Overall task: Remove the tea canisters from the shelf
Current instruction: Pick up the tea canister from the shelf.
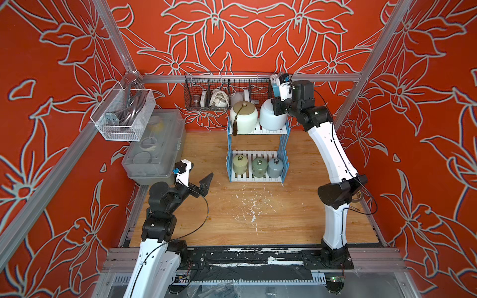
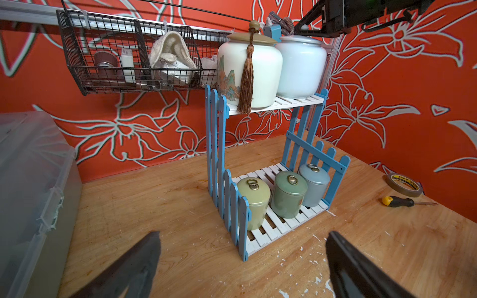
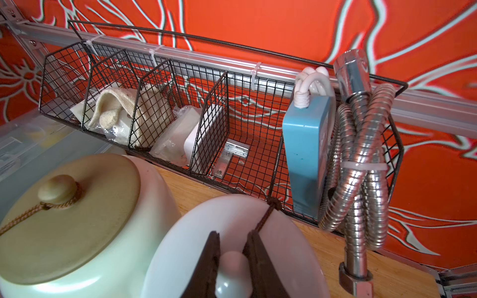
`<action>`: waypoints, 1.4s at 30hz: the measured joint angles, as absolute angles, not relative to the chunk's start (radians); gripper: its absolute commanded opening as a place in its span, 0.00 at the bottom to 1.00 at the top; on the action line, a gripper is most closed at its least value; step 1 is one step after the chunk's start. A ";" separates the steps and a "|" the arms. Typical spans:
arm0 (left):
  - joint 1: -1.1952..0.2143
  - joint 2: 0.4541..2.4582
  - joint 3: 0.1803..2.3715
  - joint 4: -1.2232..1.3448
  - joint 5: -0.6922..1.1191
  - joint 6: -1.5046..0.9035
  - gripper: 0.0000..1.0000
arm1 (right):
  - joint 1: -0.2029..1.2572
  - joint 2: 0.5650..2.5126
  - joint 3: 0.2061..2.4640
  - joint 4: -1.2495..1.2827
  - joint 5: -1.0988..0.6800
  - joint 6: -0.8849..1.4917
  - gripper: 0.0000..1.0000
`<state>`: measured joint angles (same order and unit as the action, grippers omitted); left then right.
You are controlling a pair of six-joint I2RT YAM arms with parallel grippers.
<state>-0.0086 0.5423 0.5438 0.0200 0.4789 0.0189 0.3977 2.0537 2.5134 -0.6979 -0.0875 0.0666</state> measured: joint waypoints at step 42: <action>-0.018 0.523 0.544 -0.014 0.455 0.027 0.99 | 0.455 1.478 1.851 -0.662 -0.100 0.122 0.00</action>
<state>-0.0181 0.5232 0.5442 -0.0139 0.4545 0.0273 0.4549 1.4780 1.8511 -0.6621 -0.1001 0.1223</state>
